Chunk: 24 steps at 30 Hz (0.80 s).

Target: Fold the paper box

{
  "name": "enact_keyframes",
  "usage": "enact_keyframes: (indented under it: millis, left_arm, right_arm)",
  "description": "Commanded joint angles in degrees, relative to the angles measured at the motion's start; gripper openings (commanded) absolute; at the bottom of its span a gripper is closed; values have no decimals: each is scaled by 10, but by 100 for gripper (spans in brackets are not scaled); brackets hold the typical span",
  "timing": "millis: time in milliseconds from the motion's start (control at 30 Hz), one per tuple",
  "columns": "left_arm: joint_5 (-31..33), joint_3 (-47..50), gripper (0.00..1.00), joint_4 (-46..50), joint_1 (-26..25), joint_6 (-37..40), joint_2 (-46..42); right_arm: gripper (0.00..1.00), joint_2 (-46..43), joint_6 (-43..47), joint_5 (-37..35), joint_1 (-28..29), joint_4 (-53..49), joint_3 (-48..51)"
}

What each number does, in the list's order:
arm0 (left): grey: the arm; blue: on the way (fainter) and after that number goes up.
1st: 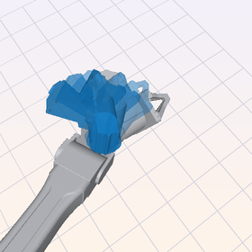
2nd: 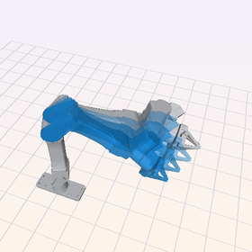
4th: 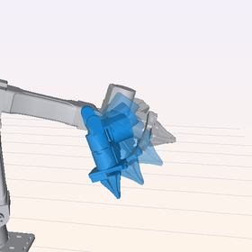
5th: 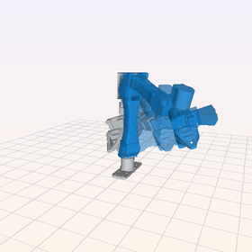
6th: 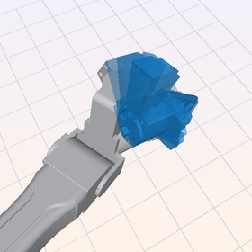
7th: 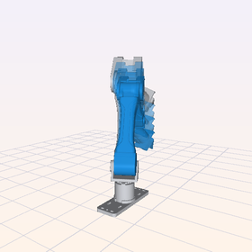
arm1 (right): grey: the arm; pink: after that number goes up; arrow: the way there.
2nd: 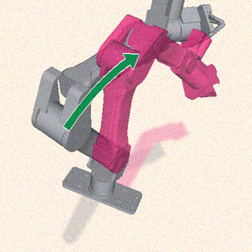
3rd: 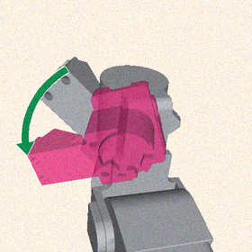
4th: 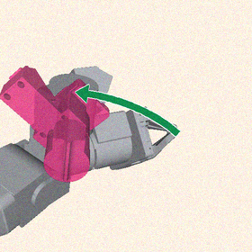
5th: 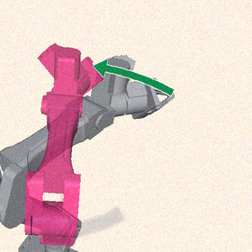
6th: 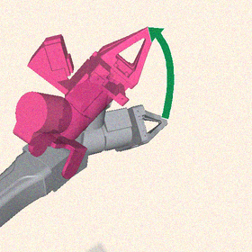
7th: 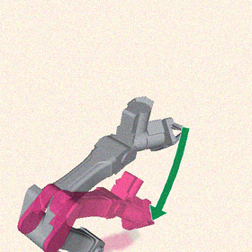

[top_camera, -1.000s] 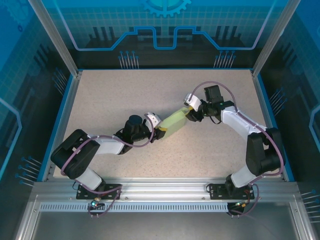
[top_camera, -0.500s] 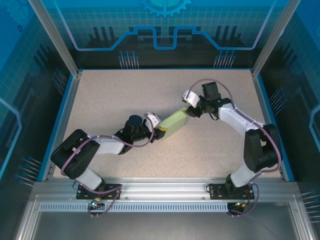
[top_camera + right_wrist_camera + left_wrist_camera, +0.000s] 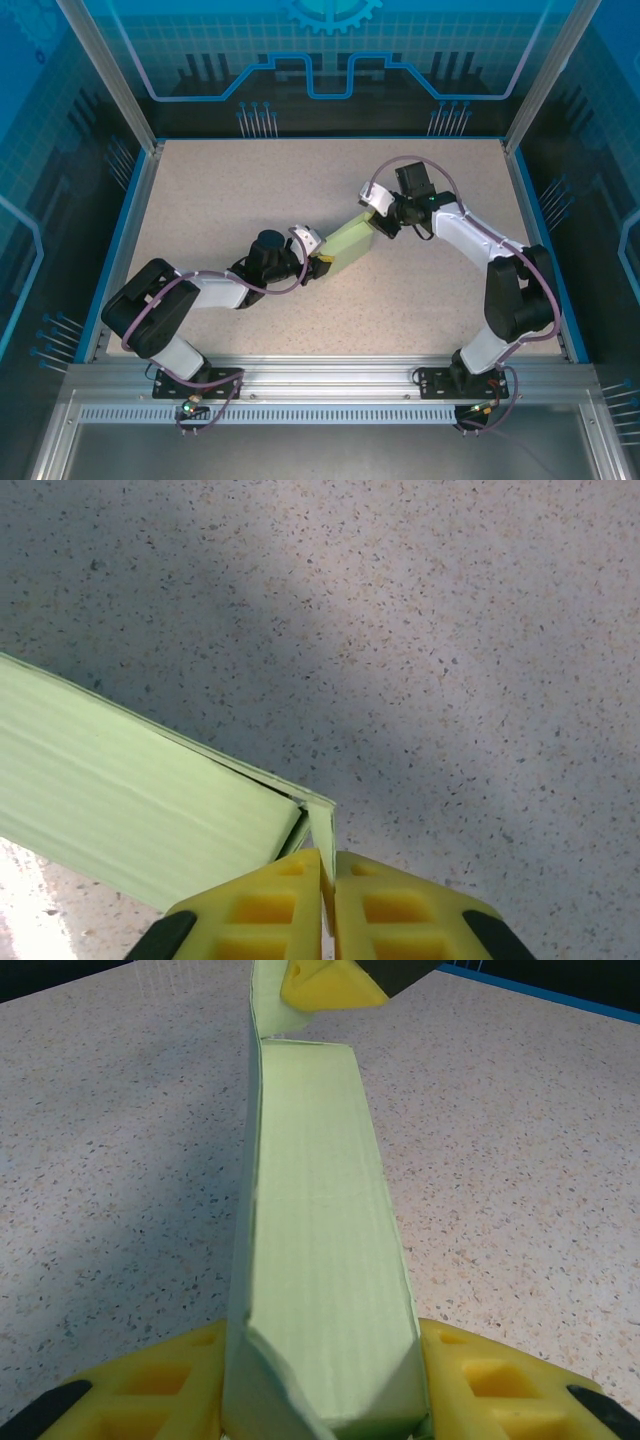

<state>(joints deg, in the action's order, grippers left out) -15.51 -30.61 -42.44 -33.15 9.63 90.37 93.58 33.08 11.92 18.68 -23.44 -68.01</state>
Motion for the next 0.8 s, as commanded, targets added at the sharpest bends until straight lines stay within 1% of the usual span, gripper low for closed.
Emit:
enact_keyframes:
  millis: [0, 100, 267, 333, 433, 567, 767]
  left_arm:
    - [-9, 0, 39, -7, 3, 16, -8]
    - [-2, -1, 39, -4, 3, 18, -6]
    - [4, -2, 40, -7, 3, 17, 1]
    - [5, -4, 40, -8, 3, 16, 4]
    - [6, -6, 40, -7, 3, 15, 7]
    - [8, -5, 40, -7, 3, 14, 5]
    - [10, -2, 40, -7, 4, 13, 1]
  right_arm:
    - [8, 4, -39, -20, 12, -45, -32]
    - [6, 2, -82, -52, 27, -61, -32]
    - [6, -2, -199, -114, 51, -72, -29]
    - [6, -6, -249, -120, 55, -73, -26]
    - [6, -18, -297, -127, 64, -69, -17]
    - [5, -22, -325, -147, 79, -63, -7]
    - [4, -22, -320, -168, 87, -32, 23]
